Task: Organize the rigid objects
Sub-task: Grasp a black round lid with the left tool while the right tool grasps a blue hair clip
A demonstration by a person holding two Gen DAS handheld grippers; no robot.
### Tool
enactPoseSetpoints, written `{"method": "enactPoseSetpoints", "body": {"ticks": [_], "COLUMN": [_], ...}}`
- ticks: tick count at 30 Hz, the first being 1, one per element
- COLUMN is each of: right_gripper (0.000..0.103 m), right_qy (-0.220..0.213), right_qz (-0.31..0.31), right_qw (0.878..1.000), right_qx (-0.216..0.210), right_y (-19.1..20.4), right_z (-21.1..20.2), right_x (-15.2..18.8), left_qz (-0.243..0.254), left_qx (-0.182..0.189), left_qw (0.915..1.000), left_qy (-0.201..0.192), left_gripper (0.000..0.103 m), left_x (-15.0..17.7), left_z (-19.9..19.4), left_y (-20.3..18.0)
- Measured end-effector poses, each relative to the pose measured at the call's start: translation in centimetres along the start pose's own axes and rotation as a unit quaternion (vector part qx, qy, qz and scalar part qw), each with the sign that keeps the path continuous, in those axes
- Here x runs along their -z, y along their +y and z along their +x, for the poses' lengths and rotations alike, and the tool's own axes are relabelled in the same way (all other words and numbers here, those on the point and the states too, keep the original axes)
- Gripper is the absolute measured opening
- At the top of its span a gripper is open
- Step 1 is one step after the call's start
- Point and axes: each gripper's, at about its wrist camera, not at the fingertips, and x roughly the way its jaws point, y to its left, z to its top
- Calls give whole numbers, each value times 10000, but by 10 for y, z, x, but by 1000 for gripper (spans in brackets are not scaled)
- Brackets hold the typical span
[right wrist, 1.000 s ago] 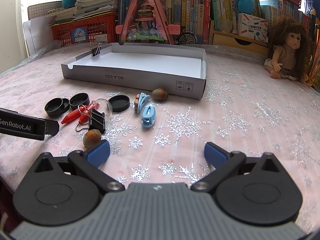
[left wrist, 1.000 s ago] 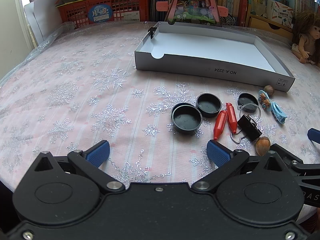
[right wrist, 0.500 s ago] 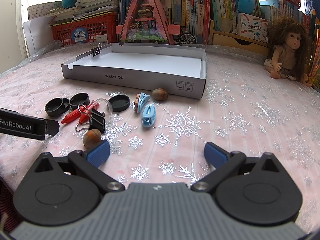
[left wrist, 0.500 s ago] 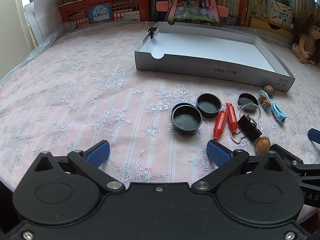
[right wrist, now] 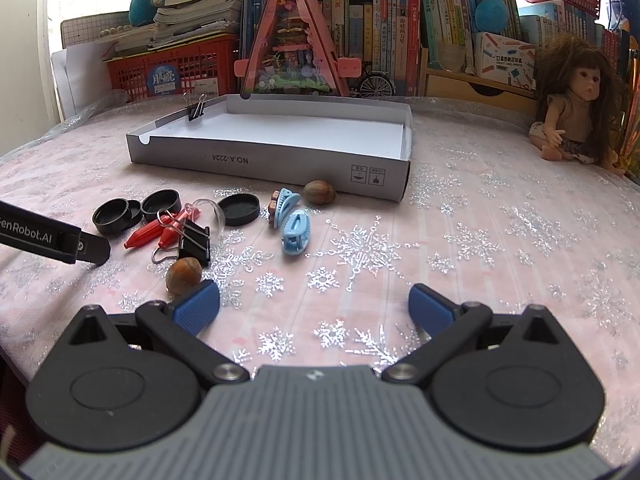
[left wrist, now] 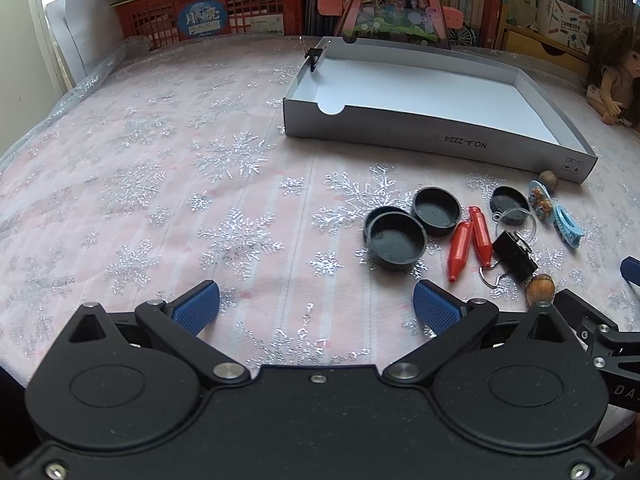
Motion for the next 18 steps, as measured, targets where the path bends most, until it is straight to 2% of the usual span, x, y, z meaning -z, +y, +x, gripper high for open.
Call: {"method": "enactPoseSetpoints", "body": {"ticks": [8,12,14,18], "right_gripper": [103,98,95,86], "right_qy": [35,-183,-243,-329], "right_qz": [-152,-379,-393,-391], "right_qw": [9997,9990,9987,9984], "right_qx": [-189,-168,-195,-232], "right_y": [-5,-4,-6,-8], "right_z": [-3,-11,-13,-11], "right_x": [-8,-14,-19,-30], "left_qz": [63,191,204,214], "left_qx": [27,153,243,485], "left_qw": [9999,9994,9991,9973], "left_qy": [-87,-239,-294,-510], "left_gripper": [101,79,74,55], "left_x": [1,-1,-3,-4], "left_z": [-2,-9,-11,-16], "left_y": [0,-3,-4,-4]}}
